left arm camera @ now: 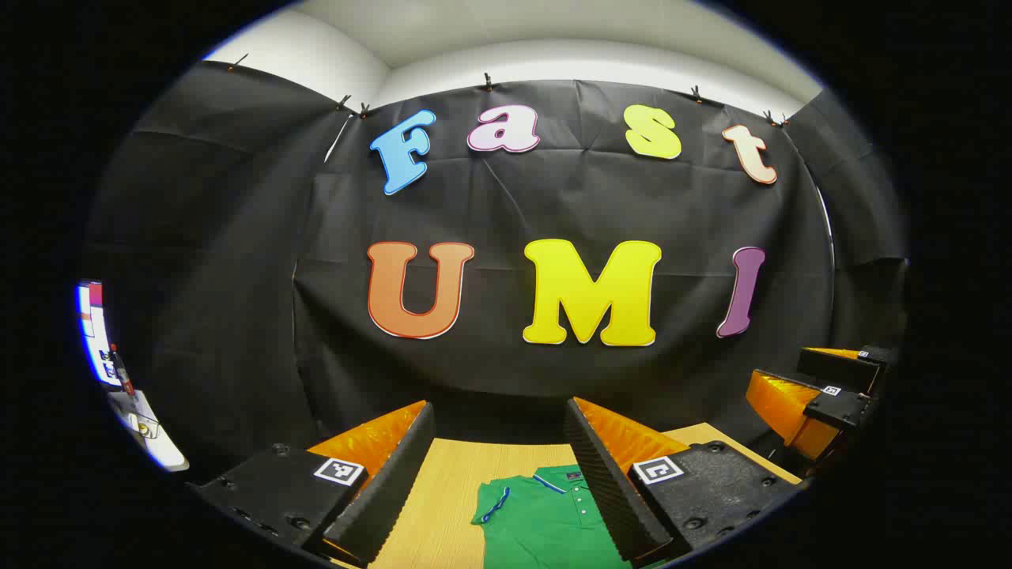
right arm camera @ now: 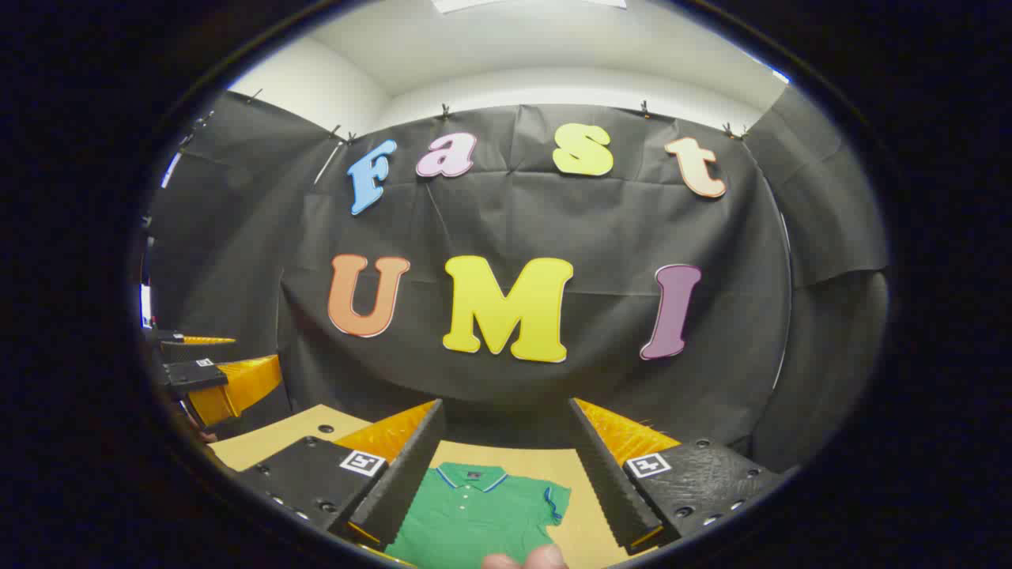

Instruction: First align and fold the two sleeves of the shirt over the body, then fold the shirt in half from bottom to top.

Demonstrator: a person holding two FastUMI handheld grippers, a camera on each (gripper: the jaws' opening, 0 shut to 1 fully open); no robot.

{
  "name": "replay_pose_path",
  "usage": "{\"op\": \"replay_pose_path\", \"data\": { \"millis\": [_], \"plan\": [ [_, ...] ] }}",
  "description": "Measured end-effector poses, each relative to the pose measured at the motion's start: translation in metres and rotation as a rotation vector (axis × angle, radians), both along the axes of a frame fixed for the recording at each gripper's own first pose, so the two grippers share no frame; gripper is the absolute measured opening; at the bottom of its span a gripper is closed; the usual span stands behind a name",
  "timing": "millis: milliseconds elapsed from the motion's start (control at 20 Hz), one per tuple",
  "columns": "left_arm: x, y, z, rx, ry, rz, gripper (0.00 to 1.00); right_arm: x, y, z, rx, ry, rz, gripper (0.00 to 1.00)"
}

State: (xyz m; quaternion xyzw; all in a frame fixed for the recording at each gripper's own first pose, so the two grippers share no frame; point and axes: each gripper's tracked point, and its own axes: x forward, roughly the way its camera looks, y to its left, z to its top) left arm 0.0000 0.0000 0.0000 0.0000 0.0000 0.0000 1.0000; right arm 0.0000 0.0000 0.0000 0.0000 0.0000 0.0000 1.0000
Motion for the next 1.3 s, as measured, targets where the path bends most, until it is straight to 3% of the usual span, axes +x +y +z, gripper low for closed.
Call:
{"op": "replay_pose_path", "data": {
  "millis": [1300],
  "plan": [
    [0.012,-0.028,-0.017,0.012,0.045,-0.029,1.0,0.016,-0.032,-0.022,0.017,0.064,-0.019,0.96]
  ]
}}
